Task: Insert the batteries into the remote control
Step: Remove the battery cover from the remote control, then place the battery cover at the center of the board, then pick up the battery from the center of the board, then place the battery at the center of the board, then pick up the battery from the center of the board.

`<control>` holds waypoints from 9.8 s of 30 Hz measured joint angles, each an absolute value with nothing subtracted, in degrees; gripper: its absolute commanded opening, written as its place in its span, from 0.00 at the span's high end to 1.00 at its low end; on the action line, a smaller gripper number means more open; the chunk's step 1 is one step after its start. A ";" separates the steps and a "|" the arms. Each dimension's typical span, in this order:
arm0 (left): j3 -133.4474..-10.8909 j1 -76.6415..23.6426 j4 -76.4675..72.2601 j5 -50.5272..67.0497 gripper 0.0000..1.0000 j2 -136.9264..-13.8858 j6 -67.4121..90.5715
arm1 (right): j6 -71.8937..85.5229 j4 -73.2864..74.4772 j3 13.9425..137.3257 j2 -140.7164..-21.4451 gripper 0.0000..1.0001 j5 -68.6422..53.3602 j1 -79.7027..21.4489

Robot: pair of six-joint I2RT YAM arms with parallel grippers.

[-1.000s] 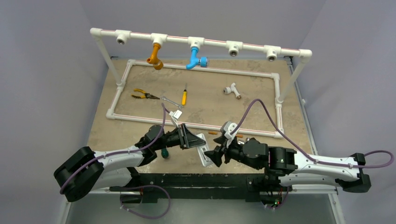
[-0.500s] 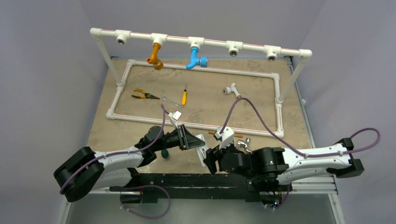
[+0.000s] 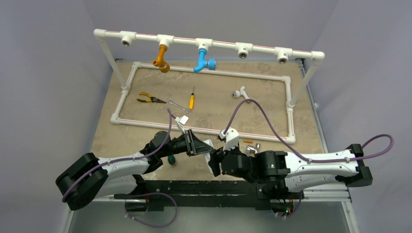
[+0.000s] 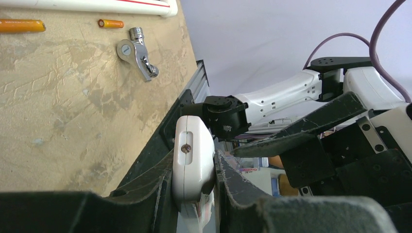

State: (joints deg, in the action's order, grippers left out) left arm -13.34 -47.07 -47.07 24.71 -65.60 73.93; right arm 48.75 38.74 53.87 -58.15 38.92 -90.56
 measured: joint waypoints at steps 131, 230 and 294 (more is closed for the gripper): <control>-11.16 -47.00 -11.90 17.58 1.00 -36.14 65.32 | 54.08 19.09 50.65 -94.54 0.36 34.33 -57.49; -16.32 -45.78 -4.60 20.10 1.00 -33.28 56.60 | 63.26 26.57 30.83 -48.56 0.34 26.24 -56.55; -15.22 -45.82 -23.05 38.39 1.00 -22.24 41.15 | 90.85 29.58 32.88 -61.76 0.32 25.30 -56.62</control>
State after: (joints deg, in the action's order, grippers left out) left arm -15.22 -45.82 -23.05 38.39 -22.24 41.15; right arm 90.85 29.58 32.88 -61.76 25.30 -56.62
